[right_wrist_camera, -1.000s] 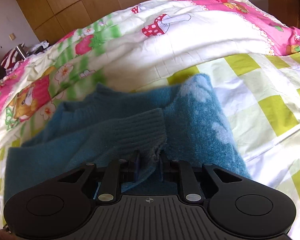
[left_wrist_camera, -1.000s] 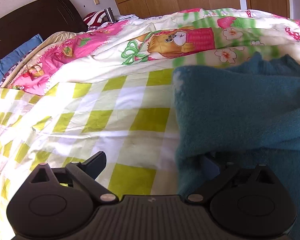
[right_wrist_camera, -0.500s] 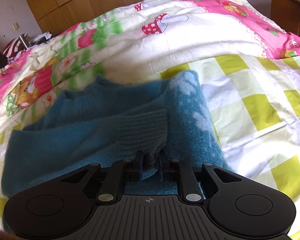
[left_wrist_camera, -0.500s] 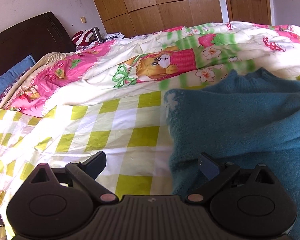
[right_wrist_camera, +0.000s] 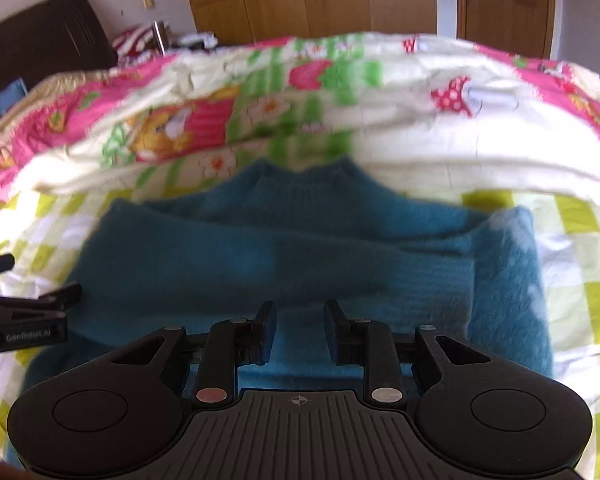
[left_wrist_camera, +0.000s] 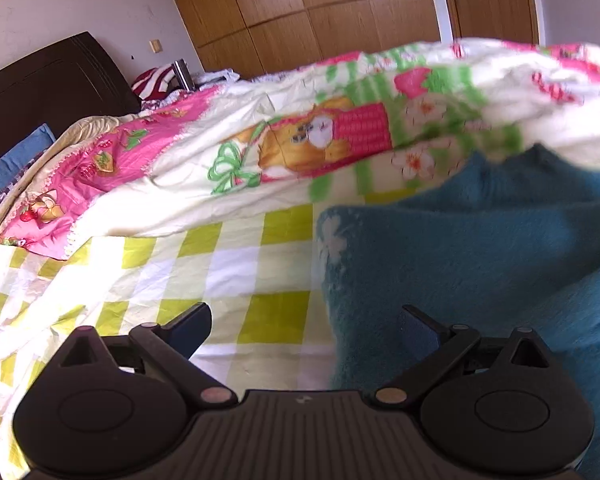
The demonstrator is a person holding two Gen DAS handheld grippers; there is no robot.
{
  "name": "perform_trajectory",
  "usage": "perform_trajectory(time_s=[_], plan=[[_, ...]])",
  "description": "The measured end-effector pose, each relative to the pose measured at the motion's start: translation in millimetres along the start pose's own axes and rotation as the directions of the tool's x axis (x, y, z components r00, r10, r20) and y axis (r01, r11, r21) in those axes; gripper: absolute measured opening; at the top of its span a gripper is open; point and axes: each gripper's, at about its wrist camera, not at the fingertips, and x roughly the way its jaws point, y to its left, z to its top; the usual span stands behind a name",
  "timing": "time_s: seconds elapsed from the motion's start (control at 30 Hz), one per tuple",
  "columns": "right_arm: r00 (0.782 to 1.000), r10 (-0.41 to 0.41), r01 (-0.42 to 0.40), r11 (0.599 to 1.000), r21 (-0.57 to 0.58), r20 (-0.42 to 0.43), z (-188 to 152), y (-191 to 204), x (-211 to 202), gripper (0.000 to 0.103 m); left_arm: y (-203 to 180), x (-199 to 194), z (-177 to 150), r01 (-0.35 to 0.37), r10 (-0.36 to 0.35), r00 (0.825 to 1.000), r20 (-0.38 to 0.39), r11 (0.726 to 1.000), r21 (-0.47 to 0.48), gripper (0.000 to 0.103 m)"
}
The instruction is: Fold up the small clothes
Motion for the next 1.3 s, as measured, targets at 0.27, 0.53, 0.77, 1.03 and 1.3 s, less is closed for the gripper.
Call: perform_trajectory(time_s=[0.27, 0.53, 0.77, 1.03, 1.3], plan=[[0.998, -0.009, 0.003, 0.996, -0.092, -0.058, -33.7, -2.1, -20.7, 0.028, 10.6, -9.8, -22.9, 0.028, -0.029, 0.999, 0.026, 1.0, 0.006, 0.103], [0.999, 0.036, -0.038, 0.998, -0.055, -0.038, -94.3, -22.7, -65.7, 0.035, 31.0, -52.3, -80.7, 0.183, -0.185, 0.983, -0.013, 0.981, -0.07, 0.103], [1.0, -0.014, 0.013, 0.999, -0.039, -0.012, -142.9, -28.7, -86.0, 0.04, 37.0, -81.1, -140.0, 0.309, -0.317, 0.947, -0.051, 0.944, -0.116, 0.103], [0.992, -0.079, 0.079, 0.997, 0.008, 0.094, -207.0, -39.3, -149.5, 0.051, 41.0, -126.6, -190.2, 0.348, -0.355, 0.934, -0.04, 0.931, -0.112, 0.103], [0.972, -0.177, 0.159, 0.979, 0.128, 0.152, -283.0, -51.5, -192.7, 0.059, 27.1, -174.8, -234.8, 0.311, -0.311, 0.95, 0.004, 0.948, -0.06, 0.103]])
